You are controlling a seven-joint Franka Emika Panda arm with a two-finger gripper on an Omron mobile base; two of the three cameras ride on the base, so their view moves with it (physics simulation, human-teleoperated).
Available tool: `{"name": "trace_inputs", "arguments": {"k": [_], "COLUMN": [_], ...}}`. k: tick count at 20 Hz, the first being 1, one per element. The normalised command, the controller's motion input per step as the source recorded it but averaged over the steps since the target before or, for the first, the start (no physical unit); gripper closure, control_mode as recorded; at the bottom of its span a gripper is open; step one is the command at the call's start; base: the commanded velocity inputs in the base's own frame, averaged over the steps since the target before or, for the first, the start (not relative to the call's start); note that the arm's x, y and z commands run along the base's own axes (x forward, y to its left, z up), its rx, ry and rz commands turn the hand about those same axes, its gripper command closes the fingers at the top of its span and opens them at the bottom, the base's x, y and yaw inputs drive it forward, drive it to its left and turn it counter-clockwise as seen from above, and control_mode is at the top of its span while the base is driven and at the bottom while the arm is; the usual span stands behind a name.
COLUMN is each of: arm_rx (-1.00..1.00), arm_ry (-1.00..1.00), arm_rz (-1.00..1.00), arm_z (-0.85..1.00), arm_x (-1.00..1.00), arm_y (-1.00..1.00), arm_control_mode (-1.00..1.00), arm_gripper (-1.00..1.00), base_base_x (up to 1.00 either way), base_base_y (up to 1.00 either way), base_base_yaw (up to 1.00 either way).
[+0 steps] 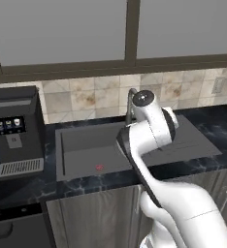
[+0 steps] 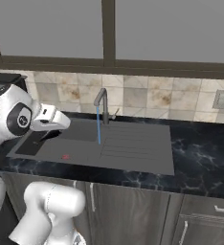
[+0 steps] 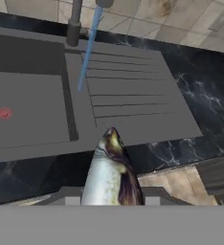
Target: Take the fish out of the fridge, briefly rinse it in the sink, and place it on the tray next to the sink.
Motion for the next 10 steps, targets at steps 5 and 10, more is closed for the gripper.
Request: {"name": "trace_inputs", "arguments": {"k": [5,10], "arm_rx": [-0.12,-0.09], "arm_ry": [0.08,0.13], "arm_rz": [-0.02,-0.12], "arm_z": [-0.41,-0.27], "arm_x": [0.37,0.96], "arm_y": [1.00,0.78], "arm_control_mode": [-1.00,-1.00], "arm_gripper": [1.00,1.00], "base_base_x": [0.00,0.00], "base_base_y": [0.00,0.00], "base_base_yaw": [0.00,0.00]}}
